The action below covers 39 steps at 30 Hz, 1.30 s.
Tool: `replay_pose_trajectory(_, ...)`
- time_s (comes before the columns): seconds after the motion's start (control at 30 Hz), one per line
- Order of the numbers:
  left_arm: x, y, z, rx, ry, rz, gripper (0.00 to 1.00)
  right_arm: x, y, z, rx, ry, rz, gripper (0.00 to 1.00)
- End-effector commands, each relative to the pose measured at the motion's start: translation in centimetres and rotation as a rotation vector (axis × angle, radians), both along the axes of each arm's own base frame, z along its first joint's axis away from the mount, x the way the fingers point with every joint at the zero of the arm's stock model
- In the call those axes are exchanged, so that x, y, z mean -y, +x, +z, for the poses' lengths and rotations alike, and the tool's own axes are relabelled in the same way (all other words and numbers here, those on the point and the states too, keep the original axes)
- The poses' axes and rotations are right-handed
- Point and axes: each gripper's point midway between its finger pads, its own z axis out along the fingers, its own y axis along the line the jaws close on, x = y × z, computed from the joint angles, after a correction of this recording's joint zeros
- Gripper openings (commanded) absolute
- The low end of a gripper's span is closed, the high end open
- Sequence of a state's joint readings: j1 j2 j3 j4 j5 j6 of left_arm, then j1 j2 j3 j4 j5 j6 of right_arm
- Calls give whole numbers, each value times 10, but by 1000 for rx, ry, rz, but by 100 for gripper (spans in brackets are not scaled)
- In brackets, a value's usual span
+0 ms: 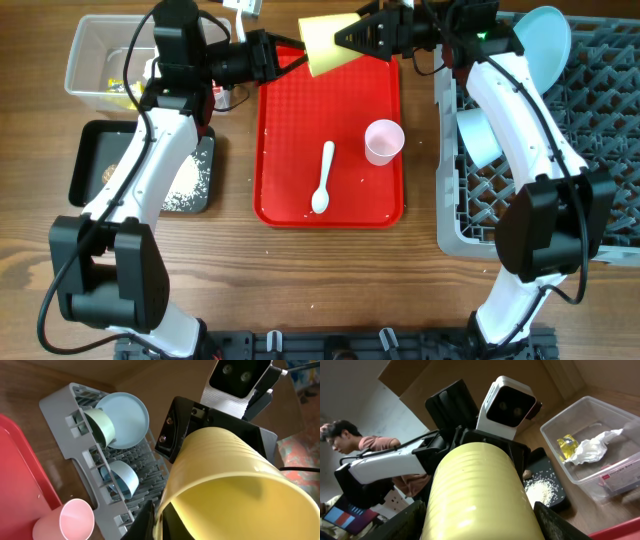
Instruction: Sort waste into correct bins and load items into the dishwasher rack
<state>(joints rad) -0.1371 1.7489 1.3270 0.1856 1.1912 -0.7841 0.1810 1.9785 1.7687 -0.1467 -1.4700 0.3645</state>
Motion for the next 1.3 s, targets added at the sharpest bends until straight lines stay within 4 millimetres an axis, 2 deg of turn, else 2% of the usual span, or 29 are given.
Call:
replay_pose_trajectory(0.0,4,-7,13,59,-6,-33,30,-5,10,-13,2,-20,-34,49)
replay_pose_trajectory(0.03,4,-6,13,59,-5,-31,37,-5,10,-13,3,-20,-34,47)
replay_pose_trajectory(0.07,4,-6,13,60,-5,-28,56,-5,10,-13,3,-20,-34,46)
replay_pose_trajectory(0.17,4,-4,13,60,-2,-14,62,-5,10,-13,4,-20,-35,45)
replay_pose_trajectory(0.23,4,-4,13,60,-2,-14,78,-2,13,-13,15,-22,-48,46)
replay_pose_trajectory(0.27,4,-4,13,60,-1,-14,91,4,18,-14,16,-25,-68,46)
replay_pose_trajectory(0.3,3,-4,13,59,-2,-14,97,10,22,-14,17,-26,-87,46)
replay_pose_trajectory(0.37,1,-2,13,58,-1,-9,100,27,30,-14,12,-27,-123,46)
replay_pose_trajectory(0.47,-10,2,9,31,3,17,100,60,52,-29,-34,-78,-259,46)
replay_pose_trajectory(0.6,-29,10,2,18,19,59,100,106,85,-78,-87,-295,-538,46)
replay_pose_trajectory(0.67,-34,12,-7,10,48,83,100,130,90,-91,-81,-430,-656,46)
replay_pose_trajectory(0.73,-39,18,-24,-27,102,142,100,146,86,-86,-54,-525,-742,47)
replay_pose_trajectory(0.83,-53,29,-54,-125,205,266,100,178,67,-59,-30,-677,-918,47)
replay_pose_trajectory(0.9,-66,34,-77,-207,288,368,100,207,32,-42,-59,-820,-1043,47)
replay_pose_trajectory(0.93,-70,34,-83,-229,309,390,100,216,19,-40,-76,-869,-1072,47)
replay_pose_trajectory(0.97,-76,33,-93,-270,346,423,100,230,-8,-40,-122,-961,-1111,47)
replay_pose_trajectory(1.07,-85,29,-110,-340,411,471,100,256,-57,-48,-250,-1135,-1166,47)
replay_pose_trajectory(1.17,-93,24,-126,-390,485,520,100,272,-95,-55,-386,-1239,-1214,47)
replay_pose_trajectory(1.27,-89,23,-130,-382,522,525,100,287,-119,-56,-496,-1260,-1258,47)
